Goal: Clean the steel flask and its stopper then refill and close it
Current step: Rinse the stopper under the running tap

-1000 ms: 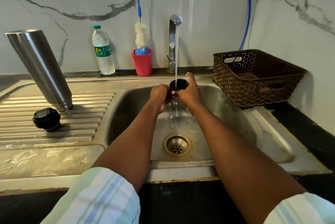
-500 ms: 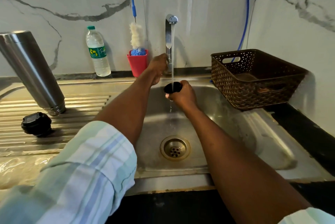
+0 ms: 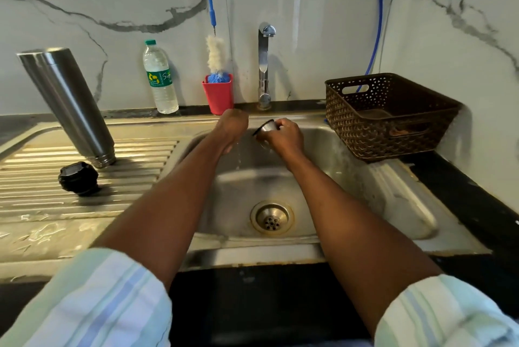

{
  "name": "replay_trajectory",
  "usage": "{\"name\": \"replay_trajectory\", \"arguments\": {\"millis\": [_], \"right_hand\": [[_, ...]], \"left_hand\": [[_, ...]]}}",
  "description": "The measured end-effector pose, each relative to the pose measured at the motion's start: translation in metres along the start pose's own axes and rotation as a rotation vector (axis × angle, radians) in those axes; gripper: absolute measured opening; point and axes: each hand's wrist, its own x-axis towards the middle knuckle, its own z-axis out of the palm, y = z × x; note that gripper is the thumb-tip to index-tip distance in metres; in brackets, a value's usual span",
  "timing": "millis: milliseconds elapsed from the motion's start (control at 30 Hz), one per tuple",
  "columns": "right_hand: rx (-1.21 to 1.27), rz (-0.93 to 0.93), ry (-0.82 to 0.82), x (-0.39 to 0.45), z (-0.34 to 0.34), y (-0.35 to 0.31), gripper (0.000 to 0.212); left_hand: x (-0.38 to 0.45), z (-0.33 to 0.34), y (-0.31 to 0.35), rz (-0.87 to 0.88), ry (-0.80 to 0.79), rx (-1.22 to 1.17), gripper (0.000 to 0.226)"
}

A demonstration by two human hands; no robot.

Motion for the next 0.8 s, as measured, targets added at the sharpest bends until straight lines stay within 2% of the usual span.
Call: {"name": "replay_trajectory", "arguments": {"millis": [100,200,267,467,567,633,800], "right_hand": [[-0.027,0.012,-0.027,-0.001,0.002,-0.002,0.063],[-0.187,-0.013,-0.106,-0.001,0.003,0.002,0.07],[-0.333,-0.051,-0.145,-0.001,0.002,0.005,0.072],[-0.432,-0.032,-0.131,-0.001,0.007,0.009,0.078],[-0.447,-0.03,-0.089,0.0,0.006,0.009,0.07],[-0.467,-0.061,-0.067,0.001,0.004,0.01,0.054],[-0.533,-0.124,-0.084,-0.001,0.005,0.009,0.02]], "left_hand": [[-0.02,0.001,-0.019,0.046,-0.016,0.225,0.031],[-0.037,0.006,-0.038,0.097,0.018,0.336,0.029],[-0.046,0.009,-0.046,0.126,-0.033,0.441,0.026],[-0.043,0.011,-0.043,0.18,-0.071,0.515,0.028],[-0.044,0.009,-0.046,0.162,-0.095,0.591,0.035],[-0.042,0.009,-0.047,0.161,-0.11,0.611,0.035],[-0.042,0.008,-0.049,0.143,-0.141,0.636,0.019]]}}
